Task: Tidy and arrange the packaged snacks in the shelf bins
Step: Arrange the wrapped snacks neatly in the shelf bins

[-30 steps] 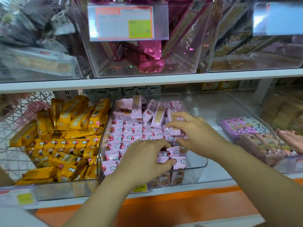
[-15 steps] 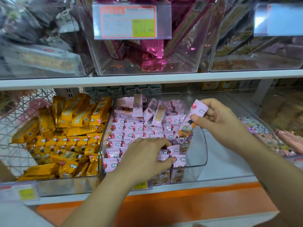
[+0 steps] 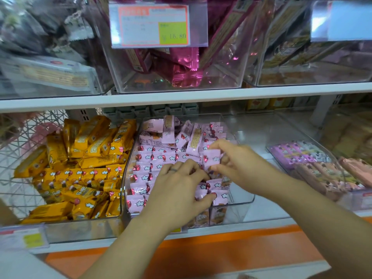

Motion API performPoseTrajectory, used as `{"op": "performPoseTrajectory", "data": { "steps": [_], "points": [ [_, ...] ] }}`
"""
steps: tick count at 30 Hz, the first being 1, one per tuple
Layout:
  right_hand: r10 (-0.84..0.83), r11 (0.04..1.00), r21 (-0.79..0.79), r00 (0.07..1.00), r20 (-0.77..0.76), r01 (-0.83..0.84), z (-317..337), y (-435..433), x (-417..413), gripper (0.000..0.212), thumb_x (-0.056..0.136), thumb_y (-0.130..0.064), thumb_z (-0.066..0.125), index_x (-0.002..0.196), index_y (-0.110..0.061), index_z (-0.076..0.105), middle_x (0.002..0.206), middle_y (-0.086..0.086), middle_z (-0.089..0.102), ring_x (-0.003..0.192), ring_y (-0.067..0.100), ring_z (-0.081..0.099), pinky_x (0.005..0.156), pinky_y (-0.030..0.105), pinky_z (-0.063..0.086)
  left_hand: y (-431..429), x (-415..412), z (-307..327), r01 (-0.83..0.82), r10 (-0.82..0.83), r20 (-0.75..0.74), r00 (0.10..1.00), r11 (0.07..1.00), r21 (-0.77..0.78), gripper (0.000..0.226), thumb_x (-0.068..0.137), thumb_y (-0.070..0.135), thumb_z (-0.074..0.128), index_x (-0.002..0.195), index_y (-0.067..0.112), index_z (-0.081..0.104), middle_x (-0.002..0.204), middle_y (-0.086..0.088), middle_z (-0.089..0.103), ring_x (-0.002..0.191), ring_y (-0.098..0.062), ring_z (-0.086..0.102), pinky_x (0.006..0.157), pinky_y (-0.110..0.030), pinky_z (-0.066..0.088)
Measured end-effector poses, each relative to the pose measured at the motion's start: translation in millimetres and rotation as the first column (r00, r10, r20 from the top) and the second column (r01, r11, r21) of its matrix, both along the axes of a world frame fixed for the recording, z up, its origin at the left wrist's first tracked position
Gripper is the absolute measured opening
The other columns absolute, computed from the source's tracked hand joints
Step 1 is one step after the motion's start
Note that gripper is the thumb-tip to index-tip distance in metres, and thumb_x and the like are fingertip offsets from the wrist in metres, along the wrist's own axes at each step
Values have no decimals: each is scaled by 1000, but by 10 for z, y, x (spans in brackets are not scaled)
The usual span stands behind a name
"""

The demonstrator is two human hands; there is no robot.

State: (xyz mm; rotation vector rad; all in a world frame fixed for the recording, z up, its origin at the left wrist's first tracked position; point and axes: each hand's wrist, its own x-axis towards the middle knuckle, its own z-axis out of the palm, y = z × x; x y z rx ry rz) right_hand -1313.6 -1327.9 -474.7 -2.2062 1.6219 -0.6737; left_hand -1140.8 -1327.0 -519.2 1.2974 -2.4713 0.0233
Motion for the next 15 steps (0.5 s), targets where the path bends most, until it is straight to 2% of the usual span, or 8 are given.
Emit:
{"op": "performPoseTrajectory", "data": {
  "steps": [2, 5, 7, 9, 12, 15],
  "points": [
    [26, 999, 22, 989, -143, -23, -92, -24, 39, 30, 95, -16, 54, 125, -14, 53, 96, 5, 62, 82, 19, 56, 77, 29, 46, 6, -4, -17, -33, 33, -5, 999, 998, -58, 44, 73, 63, 43, 92, 32, 67, 93, 12, 57, 84, -15, 58, 85, -30, 26],
    [10, 1000, 0, 976, -217, -10, -89, -20, 9, 34, 97, -13, 49, 130, -12, 53, 124, 6, 53, 103, 19, 54, 87, 18, 37, 9, 15, -27, -75, 76, 8, 997, 994, -79, 47, 73, 69, 42, 90, 31, 65, 92, 12, 59, 84, -15, 59, 86, -33, 29],
    [-4, 1000, 23, 991, -135, 7, -27, 27, -36, 42, 96, -17, 52, 137, -20, 47, 132, -2, 47, 107, 15, 57, 95, 21, 40, 11, 66, -1, -78, 78, 17, 997, 996, -32, 56, 74, 75, 36, 100, 33, 63, 100, 14, 59, 92, -13, 57, 91, -32, 28],
    [34, 997, 65, 995, -94, -28, 6, 99, -62, 46, 94, -22, 56, 139, -25, 45, 130, -10, 45, 102, 8, 60, 94, 20, 43, -4, 141, 26, -54, 53, 25, 998, 998, 21, 64, 74, 78, 29, 115, 37, 58, 115, 17, 56, 106, -11, 53, 100, -30, 23],
    [105, 984, 163, 968, -226, -69, -53, 143, -52, 50, 93, -25, 58, 141, -24, 43, 135, -9, 43, 104, 8, 54, 92, 17, 40, 1, 236, 57, -30, 25, 71, 997, 997, 71, 73, 75, 75, 18, 134, 42, 45, 137, 21, 44, 126, -6, 41, 110, -32, 15],
    [104, 972, 231, 950, -294, -35, -124, 115, 5, 50, 93, -27, 58, 141, -18, 44, 140, -2, 42, 114, 14, 50, 98, 25, 40, 28, 262, 49, -50, 35, 139, 990, 993, 103, 81, 71, 74, 5, 140, 45, 38, 149, 23, 29, 137, -3, 28, 115, -34, 10]
  ]
}}
